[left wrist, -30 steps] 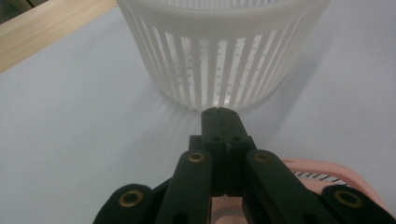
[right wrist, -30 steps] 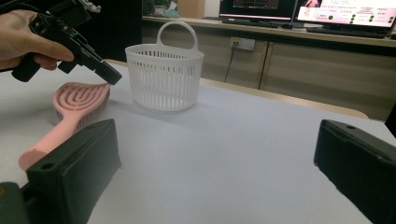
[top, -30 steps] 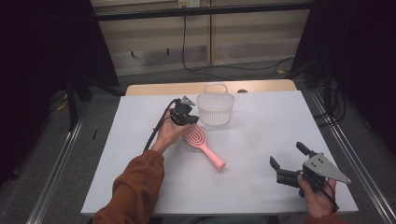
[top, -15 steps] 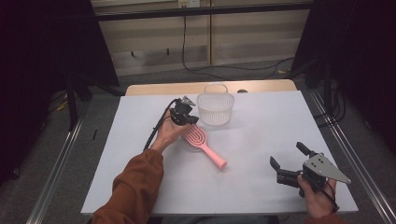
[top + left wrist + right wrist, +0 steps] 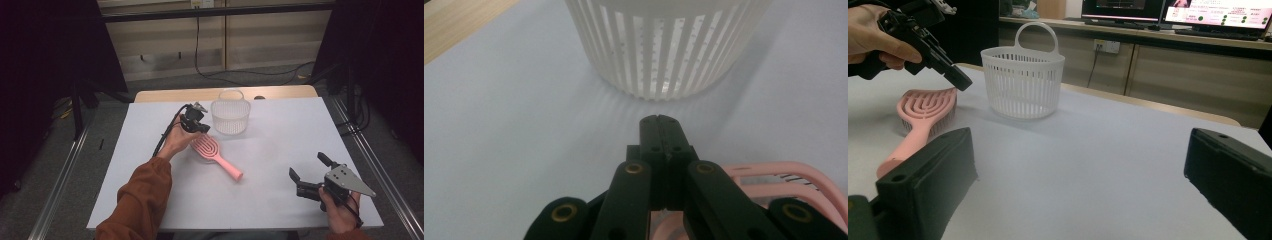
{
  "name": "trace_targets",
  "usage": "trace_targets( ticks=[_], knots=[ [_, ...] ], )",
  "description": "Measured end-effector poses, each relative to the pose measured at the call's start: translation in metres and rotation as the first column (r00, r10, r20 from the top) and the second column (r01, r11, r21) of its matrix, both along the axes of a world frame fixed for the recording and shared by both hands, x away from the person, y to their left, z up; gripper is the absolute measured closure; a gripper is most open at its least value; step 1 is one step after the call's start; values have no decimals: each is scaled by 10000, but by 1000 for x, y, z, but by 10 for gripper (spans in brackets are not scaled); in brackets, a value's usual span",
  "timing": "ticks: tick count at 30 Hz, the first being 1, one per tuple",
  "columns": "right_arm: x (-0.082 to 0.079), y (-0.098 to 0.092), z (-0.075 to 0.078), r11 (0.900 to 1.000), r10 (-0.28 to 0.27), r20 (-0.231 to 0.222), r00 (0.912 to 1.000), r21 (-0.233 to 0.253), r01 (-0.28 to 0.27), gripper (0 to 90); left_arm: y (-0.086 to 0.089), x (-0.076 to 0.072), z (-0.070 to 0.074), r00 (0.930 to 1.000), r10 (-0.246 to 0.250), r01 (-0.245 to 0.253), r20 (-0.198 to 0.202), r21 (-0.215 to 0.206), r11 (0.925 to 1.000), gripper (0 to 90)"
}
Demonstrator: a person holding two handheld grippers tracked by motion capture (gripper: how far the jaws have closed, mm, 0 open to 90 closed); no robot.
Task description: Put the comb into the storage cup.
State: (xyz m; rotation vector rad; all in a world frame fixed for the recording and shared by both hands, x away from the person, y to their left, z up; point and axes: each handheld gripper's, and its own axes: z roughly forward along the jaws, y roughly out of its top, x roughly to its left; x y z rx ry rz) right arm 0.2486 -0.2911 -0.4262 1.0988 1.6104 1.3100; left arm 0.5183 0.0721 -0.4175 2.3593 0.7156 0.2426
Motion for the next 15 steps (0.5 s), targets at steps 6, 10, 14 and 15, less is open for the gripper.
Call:
trace_targets(
  ticks=[6,10,14,15],
  knots=[
    [0,0,0,10000,-20,4,10000,-5,20,0,4,2,-1,9997,179,-178,-180,62,9998,900],
    [0,0,0,10000,-19,4,10000,-9,19,0,7,3,-2,9995,-100,114,-287,502,9987,900],
    [0,0,0,10000,-5,8,10000,-4,5,0,9,3,-3,9989,-245,262,-399,433,9987,900],
    [0,0,0,10000,-6,7,10000,-5,6,0,8,3,-4,9987,-271,292,-430,472,9985,900]
  ],
)
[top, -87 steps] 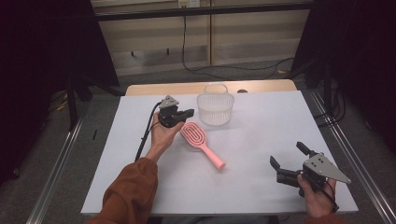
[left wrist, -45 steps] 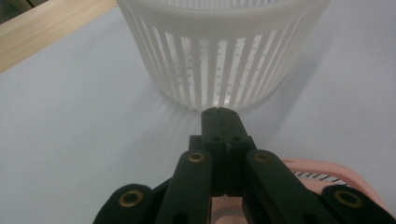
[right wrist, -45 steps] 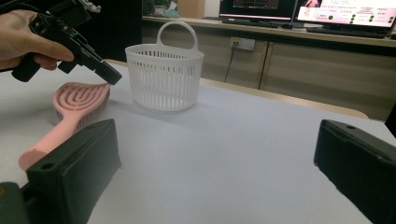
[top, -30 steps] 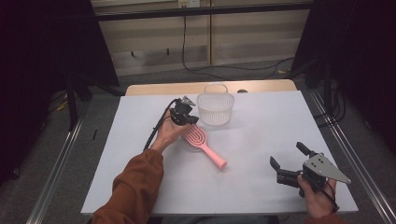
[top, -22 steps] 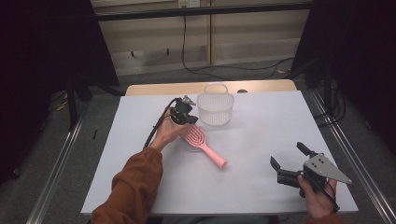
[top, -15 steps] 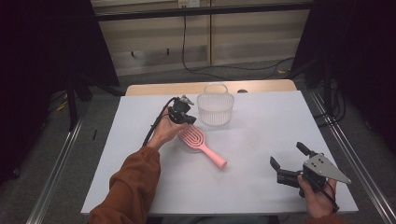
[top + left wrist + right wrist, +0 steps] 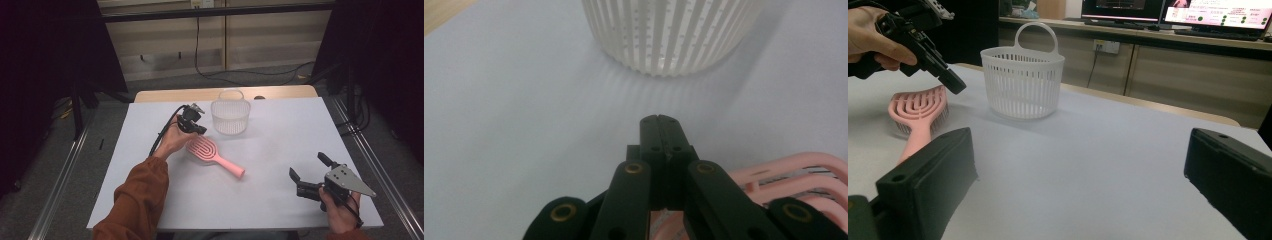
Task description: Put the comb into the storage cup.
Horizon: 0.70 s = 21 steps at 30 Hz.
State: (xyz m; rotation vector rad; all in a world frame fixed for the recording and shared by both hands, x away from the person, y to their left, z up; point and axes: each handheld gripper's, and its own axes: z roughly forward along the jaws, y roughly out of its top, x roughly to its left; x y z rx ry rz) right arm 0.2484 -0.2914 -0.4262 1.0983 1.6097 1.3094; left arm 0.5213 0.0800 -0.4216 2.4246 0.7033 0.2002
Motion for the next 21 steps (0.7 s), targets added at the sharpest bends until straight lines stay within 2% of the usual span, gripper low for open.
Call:
trace_targets(
  ticks=[9,10,11,18,19,20,21],
  knots=[
    [-1,-1,0,10000,-24,10,10000,24,24,0,-1,-3,-1,10000,-89,88,19,158,9998,900],
    [-1,-1,0,10000,-16,4,10000,18,16,0,-2,-5,-2,9998,178,-179,-3,-133,9998,900],
    [-1,-1,0,10000,-10,19,10000,5,10,0,0,-3,-1,9999,-109,109,19,167,9998,900],
    [-1,0,0,10000,-18,-2,10000,-14,18,0,4,-4,-1,10000,-11,12,-44,300,9995,900],
    [-1,0,0,10000,-19,6,10000,-4,19,0,4,-5,-4,9997,230,-230,-69,-28,9997,900],
    [-1,-1,0,10000,-21,5,10000,-7,21,0,7,-4,-3,10000,-18,19,-50,185,9998,900],
    [-1,-1,0,10000,-27,7,10000,1,27,0,9,-5,-4,10000,-28,28,-50,112,9999,900]
  ],
)
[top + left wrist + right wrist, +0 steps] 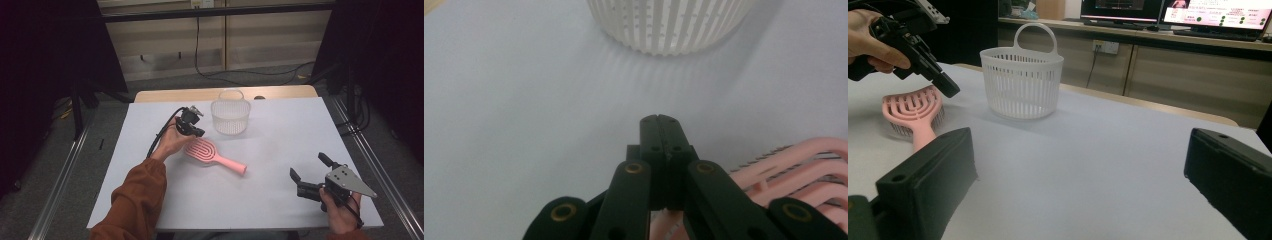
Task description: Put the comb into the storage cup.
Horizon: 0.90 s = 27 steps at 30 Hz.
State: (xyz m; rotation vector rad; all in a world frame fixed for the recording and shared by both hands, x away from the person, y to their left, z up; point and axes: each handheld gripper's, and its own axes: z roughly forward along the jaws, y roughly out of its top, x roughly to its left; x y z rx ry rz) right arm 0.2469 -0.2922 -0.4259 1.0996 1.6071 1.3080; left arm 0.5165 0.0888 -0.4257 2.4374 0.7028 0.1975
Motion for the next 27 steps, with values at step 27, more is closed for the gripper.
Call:
trace_targets(
  ticks=[27],
  knots=[
    [1,0,-1,10000,-70,-23,10000,9,70,0,17,-14,-3,9999,-71,69,108,158,9999,900]
  ],
)
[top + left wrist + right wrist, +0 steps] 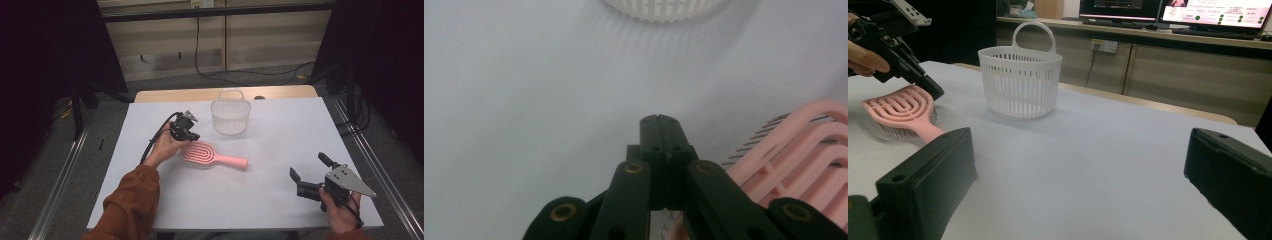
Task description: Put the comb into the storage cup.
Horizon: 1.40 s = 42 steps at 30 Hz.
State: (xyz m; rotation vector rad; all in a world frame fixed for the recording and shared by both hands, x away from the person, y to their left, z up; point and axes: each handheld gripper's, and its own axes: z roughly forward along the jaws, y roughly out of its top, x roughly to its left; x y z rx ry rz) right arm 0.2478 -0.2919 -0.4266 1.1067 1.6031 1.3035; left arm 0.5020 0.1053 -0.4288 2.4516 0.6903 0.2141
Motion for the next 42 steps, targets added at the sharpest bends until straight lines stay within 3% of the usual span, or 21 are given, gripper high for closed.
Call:
trace_targets(
  ticks=[1,2,3,5,8,9,10,11,12,15,19,27,35,38,42],
  knots=[
    [0,0,0,10000,3,-6,10000,7,-3,0,0,-1,-1,10000,11,-11,36,-4,10000,900],
    [0,0,0,10000,0,-13,10000,20,0,0,-1,-3,-3,9996,290,-290,-16,-336,9990,900],
    [0,0,0,10000,12,-2,10000,32,-12,0,1,-2,-1,10000,0,0,-25,-4,10000,900],
    [0,0,0,10000,1,1,10000,31,-1,0,3,-2,-1,10000,-15,15,-7,-19,10000,900],
    [0,0,0,10000,-1,3,10000,26,1,0,5,-4,-1,9999,101,-101,-53,-80,9999,900],
    [0,0,0,10000,-1,4,10000,24,1,0,5,-6,-2,9994,331,-334,-89,-356,9988,900],
    [0,0,0,10000,-4,9,10000,19,4,0,7,-5,-1,9998,167,-168,-81,-120,9998,900],
    [0,0,0,10000,1,6,10000,23,-1,0,8,-7,-3,9992,383,-385,-81,-326,9987,900],
    [-1,0,0,10000,16,13,10000,4,-16,0,10,-7,-4,9995,305,-307,-79,-228,9993,900],
    [-1,0,1,10000,18,24,10000,-2,-18,0,13,-8,-6,9987,487,-493,-137,-489,9976,900],
    [-1,0,0,10000,19,17,10000,-1,-19,0,15,-10,-4,9995,267,-272,-146,-367,9990,900],
    [-1,0,1,10000,19,22,10000,0,-19,0,17,-16,-2,9998,120,-131,-187,-570,9983,900],
    [-1,0,1,10000,12,44,10000,-22,-12,0,23,-17,-2,9996,265,-269,-76,-493,9984,900],
    [-1,0,1,10000,15,48,10000,-22,-15,0,26,-19,1,9982,607,-607,-16,-738,9954,900],
    [-1,0,1,10000,6,21,10000,4,-6,0,30,-19,6,9989,462,-458,29,-720,9963,900]
  ],
)
